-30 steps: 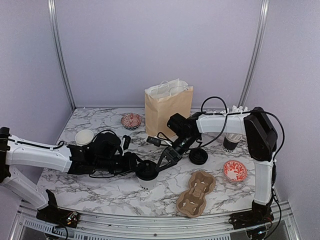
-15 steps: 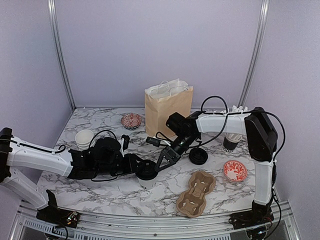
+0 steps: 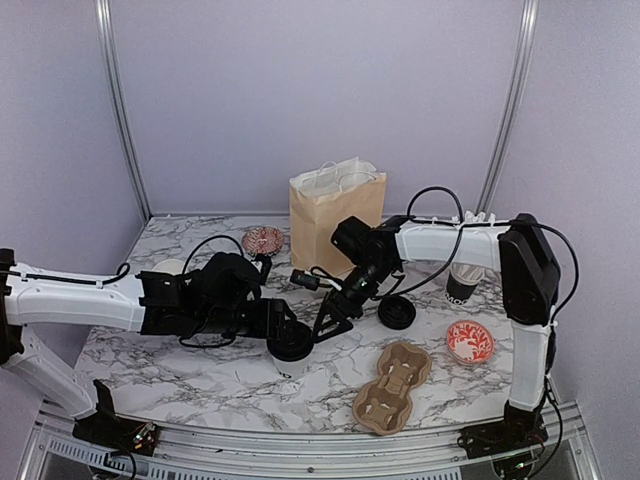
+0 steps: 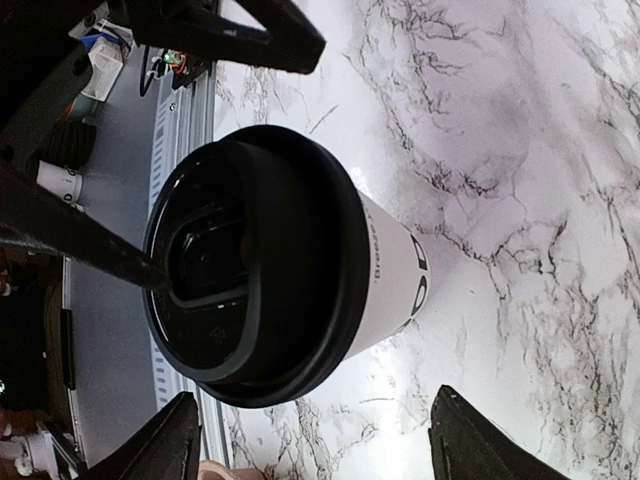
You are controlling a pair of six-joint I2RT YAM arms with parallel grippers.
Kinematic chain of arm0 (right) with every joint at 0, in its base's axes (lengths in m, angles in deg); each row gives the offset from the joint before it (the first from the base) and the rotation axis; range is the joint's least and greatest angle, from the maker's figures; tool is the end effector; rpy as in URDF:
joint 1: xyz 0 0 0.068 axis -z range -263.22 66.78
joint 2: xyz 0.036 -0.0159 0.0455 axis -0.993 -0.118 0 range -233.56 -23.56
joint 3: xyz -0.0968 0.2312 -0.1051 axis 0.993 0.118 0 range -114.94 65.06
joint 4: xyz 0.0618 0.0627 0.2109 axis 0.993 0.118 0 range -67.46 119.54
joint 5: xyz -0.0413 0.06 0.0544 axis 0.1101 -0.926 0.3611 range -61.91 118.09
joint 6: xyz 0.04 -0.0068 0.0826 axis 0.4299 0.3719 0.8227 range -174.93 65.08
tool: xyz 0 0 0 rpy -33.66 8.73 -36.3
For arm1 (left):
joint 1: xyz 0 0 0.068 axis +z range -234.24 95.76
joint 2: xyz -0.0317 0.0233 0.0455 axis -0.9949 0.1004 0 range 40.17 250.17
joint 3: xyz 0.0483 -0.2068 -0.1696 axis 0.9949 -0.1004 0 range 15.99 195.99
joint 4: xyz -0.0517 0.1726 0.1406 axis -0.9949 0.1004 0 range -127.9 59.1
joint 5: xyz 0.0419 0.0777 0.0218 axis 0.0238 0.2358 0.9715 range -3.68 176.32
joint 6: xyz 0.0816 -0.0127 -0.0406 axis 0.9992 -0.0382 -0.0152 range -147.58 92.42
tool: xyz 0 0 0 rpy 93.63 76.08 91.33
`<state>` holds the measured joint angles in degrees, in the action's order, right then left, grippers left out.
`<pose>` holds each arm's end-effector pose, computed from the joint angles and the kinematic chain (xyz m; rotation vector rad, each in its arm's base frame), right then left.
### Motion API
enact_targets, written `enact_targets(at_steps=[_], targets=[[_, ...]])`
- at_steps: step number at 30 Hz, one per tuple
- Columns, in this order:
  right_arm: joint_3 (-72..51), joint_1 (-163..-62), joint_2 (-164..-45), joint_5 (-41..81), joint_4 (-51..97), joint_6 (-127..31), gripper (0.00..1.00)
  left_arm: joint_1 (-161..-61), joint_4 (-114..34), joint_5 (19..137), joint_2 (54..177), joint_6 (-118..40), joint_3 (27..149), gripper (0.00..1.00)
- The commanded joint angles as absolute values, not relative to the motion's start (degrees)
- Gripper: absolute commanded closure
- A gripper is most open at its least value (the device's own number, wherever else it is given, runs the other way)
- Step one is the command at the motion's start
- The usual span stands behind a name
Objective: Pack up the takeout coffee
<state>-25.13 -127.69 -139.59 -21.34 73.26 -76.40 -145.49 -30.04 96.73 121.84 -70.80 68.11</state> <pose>0.2272 0.3107 0.1882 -1.6491 2.2631 1.3267 0.1656 -0.2709 0.2282 0.2615 2.3176 -0.7805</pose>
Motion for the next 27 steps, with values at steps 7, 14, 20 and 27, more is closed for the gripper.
enact_targets(at_steps=[7,14,20,27], targets=[[-26.82,-124.83,-125.79,-15.82,77.29,-86.46,0.23,-145.67,-23.42,105.09,110.72,-46.31,74.16,0.17],[-18.41,-122.73,-112.04,-4.55,72.58,-90.96,0.22,-145.58,-25.34,108.54,102.94,-24.22,75.63,0.01],[-6.57,-122.52,-103.98,2.61,68.88,-94.48,0.24,-145.71,-0.25,95.28,116.10,-23.37,91.45,0.06],[4.66,-120.16,-95.36,-0.85,63.75,-99.00,0.25,-148.30,5.60,91.06,120.90,-24.15,90.96,0.02]])
